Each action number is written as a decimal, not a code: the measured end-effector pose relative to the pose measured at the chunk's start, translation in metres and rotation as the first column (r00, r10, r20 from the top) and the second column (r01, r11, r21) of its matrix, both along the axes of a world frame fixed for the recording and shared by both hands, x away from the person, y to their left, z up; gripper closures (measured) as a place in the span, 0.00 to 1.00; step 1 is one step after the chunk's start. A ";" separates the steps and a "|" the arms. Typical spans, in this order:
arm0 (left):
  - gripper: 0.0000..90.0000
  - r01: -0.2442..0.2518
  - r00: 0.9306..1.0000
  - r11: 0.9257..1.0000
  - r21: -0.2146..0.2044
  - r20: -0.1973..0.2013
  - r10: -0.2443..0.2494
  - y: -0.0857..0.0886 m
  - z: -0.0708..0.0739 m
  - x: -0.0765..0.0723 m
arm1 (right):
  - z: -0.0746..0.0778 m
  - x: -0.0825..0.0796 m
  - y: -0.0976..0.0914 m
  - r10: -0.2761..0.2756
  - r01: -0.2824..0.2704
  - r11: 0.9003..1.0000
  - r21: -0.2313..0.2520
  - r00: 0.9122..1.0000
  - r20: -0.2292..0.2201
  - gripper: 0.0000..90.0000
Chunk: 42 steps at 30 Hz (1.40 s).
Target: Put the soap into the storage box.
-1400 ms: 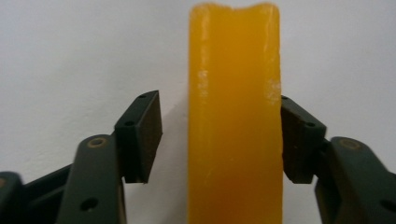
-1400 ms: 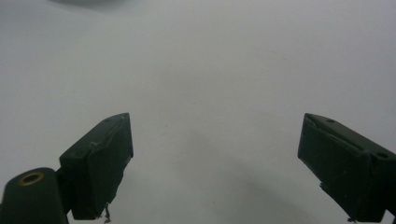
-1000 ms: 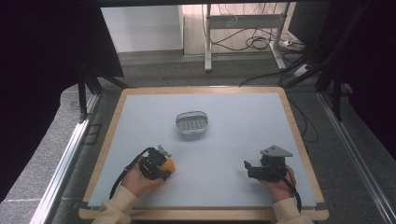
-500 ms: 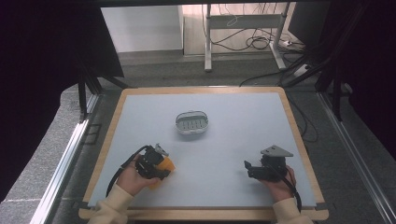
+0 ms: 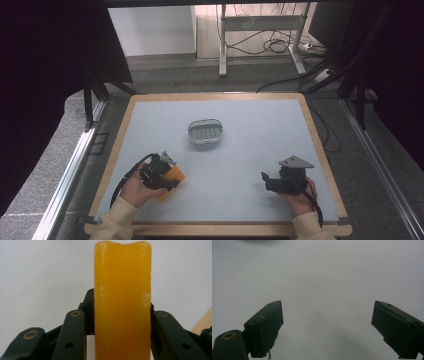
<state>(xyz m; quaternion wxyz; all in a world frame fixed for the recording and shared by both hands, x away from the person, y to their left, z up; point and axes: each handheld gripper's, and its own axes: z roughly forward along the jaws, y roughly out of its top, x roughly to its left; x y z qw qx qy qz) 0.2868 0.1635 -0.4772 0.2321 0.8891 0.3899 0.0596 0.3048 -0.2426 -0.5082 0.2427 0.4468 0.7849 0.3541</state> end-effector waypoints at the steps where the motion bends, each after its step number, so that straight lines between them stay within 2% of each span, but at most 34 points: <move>1: 0.69 0.002 1.000 1.000 0.003 0.003 -0.002 0.000 0.000 0.000 | 0.000 0.000 0.000 0.001 -0.001 1.000 -0.002 1.000 -0.001 0.12; 8: 0.69 0.017 1.000 1.000 0.015 -0.002 -0.017 0.000 0.003 0.000 | 0.000 0.000 -0.001 -0.003 0.003 1.000 0.000 1.000 -0.003 0.12; 18: 0.69 0.038 0.999 0.999 -0.021 0.027 -0.037 0.006 0.018 0.006 | 0.001 -0.001 -0.001 -0.010 0.010 1.000 0.000 1.000 0.002 0.12; 23: 0.69 0.052 0.998 0.999 -0.016 0.047 -0.051 0.005 0.027 0.012 | 0.001 -0.001 -0.001 -0.010 0.010 1.000 -0.001 1.000 0.007 0.12; 33: 0.69 0.078 0.996 0.996 -0.032 0.055 -0.076 0.003 0.040 0.022 | 0.002 -0.002 0.000 -0.012 0.012 1.000 0.001 1.000 0.014 0.12; 42: 0.69 0.097 0.993 0.994 -0.048 0.066 -0.094 0.009 0.049 0.029 | 0.002 -0.003 -0.001 -0.021 0.021 1.000 0.007 0.999 0.026 0.13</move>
